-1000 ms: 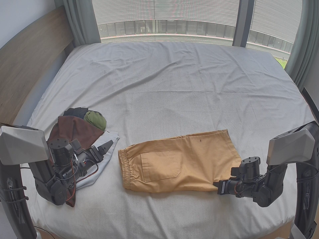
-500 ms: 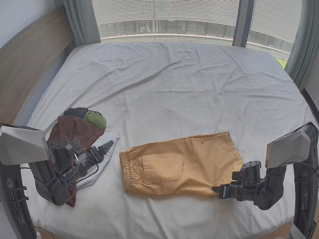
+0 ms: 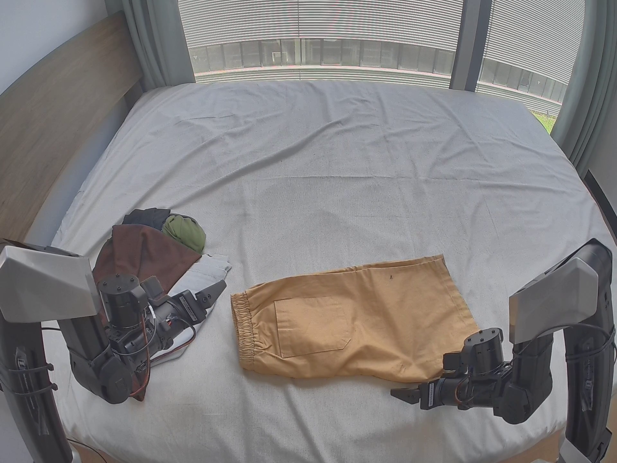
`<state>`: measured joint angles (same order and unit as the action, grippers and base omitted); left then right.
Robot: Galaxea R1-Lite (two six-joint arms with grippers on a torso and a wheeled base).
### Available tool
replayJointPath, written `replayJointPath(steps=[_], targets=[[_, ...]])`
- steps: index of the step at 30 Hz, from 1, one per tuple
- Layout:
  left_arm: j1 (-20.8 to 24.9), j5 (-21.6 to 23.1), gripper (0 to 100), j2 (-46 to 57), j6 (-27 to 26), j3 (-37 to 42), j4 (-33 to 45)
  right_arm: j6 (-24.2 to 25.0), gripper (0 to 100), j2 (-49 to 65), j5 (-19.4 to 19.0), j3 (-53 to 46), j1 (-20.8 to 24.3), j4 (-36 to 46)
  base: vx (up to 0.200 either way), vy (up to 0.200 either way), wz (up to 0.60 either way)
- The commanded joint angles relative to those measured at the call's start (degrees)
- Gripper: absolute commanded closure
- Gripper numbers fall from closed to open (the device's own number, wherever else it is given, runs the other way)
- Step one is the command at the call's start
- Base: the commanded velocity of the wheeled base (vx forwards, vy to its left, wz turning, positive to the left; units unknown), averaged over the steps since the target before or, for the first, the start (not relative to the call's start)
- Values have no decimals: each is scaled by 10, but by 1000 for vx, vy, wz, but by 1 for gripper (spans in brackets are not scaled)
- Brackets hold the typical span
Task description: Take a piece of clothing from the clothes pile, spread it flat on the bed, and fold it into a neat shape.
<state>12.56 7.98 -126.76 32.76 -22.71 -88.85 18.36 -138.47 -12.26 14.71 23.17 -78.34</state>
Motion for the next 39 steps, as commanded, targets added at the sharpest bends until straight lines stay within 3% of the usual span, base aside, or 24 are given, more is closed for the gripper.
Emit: replayJointPath(steps=[1,11,15,19,30,39], targets=[[5,0,0,-2,0,4,0,1,0,7,-16,-21,30,-22,0,0,0],[6,0,0,-7,0,7,0,26,0,31,-34,-36,88,-94,0,0,0],[17,5,0,-22,-1,26,0,29,0,54,-83,-20,103,-100,0,0,0],[24,5,0,-41,-5,31,-1,39,0,70,-90,20,109,-100,0,0,0],[38,5,0,-48,-5,43,-1,81,0,123,-90,100,86,-100,0,0,0],[48,5,0,-45,-6,36,-1,81,0,147,-90,124,38,-98,0,0,0]])
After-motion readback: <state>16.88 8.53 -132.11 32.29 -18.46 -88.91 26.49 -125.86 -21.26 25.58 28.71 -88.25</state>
